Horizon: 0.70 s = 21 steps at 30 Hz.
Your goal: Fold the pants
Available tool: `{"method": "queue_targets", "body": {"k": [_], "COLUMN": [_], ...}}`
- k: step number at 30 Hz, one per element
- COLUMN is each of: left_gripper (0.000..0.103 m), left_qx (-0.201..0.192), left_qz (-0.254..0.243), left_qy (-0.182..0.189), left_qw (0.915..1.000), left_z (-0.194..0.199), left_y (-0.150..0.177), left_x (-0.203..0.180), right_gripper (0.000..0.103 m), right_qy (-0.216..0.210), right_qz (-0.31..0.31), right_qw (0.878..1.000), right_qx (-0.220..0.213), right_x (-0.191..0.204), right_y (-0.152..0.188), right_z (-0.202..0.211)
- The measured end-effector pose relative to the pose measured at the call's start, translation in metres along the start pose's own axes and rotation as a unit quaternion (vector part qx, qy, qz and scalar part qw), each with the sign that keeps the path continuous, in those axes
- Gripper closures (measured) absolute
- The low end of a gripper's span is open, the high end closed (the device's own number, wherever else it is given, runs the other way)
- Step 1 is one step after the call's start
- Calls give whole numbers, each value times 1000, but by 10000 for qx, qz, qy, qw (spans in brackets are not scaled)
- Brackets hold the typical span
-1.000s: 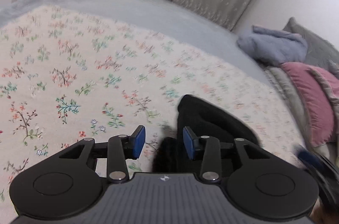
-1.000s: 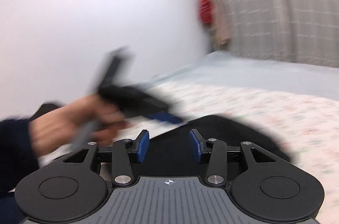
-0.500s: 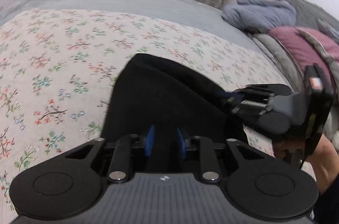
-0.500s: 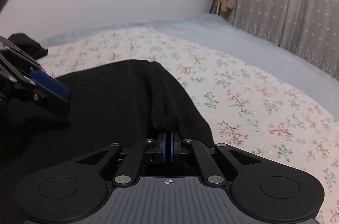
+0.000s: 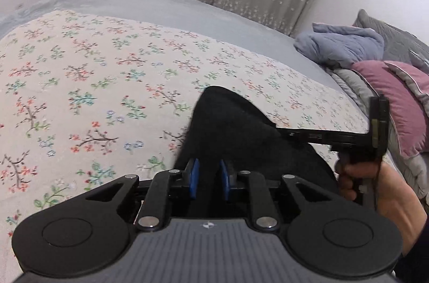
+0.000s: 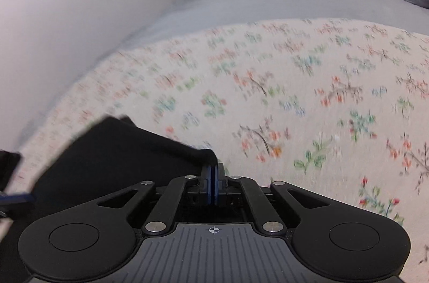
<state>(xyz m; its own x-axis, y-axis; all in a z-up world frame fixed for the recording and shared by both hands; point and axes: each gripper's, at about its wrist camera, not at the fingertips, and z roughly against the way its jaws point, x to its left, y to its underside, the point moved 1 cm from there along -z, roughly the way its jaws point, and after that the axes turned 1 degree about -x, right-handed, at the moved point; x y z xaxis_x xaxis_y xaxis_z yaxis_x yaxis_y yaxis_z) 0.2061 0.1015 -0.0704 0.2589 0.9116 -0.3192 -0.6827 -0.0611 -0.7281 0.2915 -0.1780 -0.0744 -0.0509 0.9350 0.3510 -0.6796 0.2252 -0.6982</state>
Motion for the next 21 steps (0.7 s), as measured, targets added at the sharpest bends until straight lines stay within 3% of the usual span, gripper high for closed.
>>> {"method": "queue_targets", "body": {"k": [2,4,6,8,10,15,16,17,18,19,21], "left_gripper": [60,56,52,41,29,20,25,38,78,78,78], "left_qx": [-1,-78,-148,-164,-103,18,52,88,169,230,141], "left_qz": [108,208,259,242,254,289,262,201,123,126,69], "left_qy": [-84,-30,84,102,-3,-56,-116,-208,-243,-317,-381], "left_qw": [9999,9997,9995,9995,9996,9996,9996,9995,9995,9992,9991], "left_z": [5,14,24,29,29,25,23,21,18,17,21], "left_y": [-1,-2,-2,0,4,11,12,14,14,14,10], "left_x": [5,9,11,12,12,14,13,11,10,10,12], "right_gripper": [88,72,71,71,71,69,69,69,77,85,93], "right_qy": [-36,-64,-269,-102,42,99,-7,-85,-31,7,4], "right_qz": [-88,-422,-831,-715,-307,102,135,223,403,476,280], "right_qw": [9999,9980,9922,9918,9944,9970,9974,9977,9977,9976,9983], "right_qx": [-115,-459,-894,-1058,-1010,-760,-711,-640,-549,-497,-510], "right_x": [-3,-10,-21,-20,-12,-11,-12,-10,-6,-4,-7], "right_y": [-2,-6,-6,-1,8,27,29,31,32,32,25], "right_z": [8,32,62,84,93,77,72,65,59,55,60]}}
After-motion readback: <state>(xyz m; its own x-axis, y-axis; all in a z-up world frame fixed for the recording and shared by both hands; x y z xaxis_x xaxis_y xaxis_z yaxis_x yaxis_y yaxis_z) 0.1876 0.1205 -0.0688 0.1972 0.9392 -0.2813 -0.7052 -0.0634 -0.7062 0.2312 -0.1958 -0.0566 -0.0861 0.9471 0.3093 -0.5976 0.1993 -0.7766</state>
